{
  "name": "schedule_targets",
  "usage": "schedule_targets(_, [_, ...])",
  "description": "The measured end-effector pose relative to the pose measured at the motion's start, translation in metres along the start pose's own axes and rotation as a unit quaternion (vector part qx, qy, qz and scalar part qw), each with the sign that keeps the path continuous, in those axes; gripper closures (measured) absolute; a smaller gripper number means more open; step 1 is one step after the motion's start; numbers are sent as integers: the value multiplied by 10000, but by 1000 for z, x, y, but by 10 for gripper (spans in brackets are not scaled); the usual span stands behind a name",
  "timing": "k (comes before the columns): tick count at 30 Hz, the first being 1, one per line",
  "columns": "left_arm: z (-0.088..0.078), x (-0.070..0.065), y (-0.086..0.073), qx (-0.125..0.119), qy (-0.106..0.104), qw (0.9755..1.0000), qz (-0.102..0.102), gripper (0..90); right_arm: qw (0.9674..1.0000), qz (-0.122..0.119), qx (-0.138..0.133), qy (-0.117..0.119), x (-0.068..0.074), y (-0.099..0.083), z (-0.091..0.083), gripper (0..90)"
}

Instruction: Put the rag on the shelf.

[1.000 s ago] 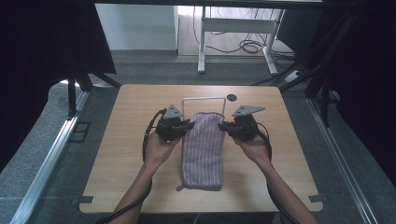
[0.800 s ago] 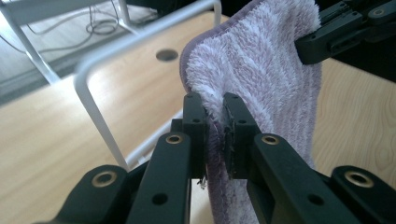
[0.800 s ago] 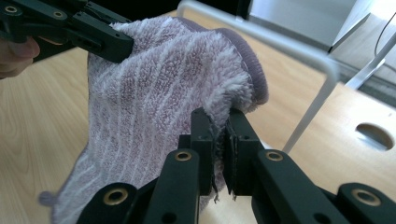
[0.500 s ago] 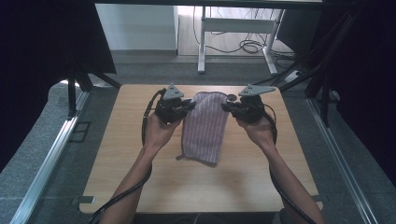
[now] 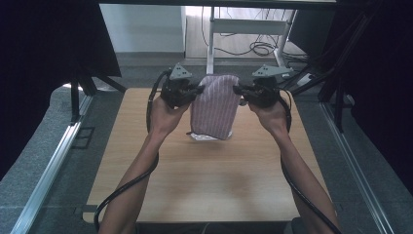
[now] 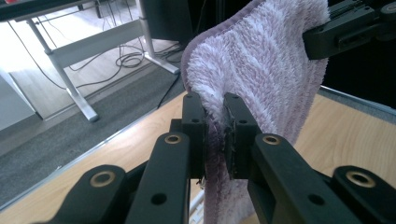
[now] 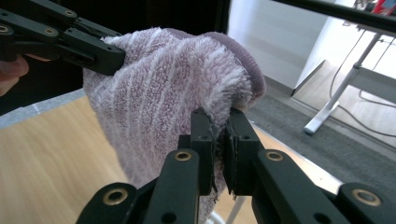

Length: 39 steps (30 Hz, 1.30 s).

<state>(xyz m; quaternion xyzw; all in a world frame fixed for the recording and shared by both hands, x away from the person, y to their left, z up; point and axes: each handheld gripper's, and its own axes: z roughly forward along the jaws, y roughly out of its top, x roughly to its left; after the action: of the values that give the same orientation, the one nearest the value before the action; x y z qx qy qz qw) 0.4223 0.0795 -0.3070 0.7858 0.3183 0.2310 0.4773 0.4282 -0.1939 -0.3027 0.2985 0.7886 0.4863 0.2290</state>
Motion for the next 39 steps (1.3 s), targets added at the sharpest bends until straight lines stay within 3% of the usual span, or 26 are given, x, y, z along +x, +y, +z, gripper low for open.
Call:
schedule_targets(11, [7,22,23,19,74,9999,-110,806,9994,-142,-8,-301,-10,32,12,830])
schedule_targets(21, [23,40,28,160,230,9990,-352,800,9983,-144,123,-554,-25,47,38,826])
schedule_targets(31, [48,58,27,446,470,9961,-607,786,9979,118,276,-578,-40,42,67,818])
schedule_targets(39, [76,71,12,722,609,9924,-785,775,9962,185,545,-655,-51,31,92,822])
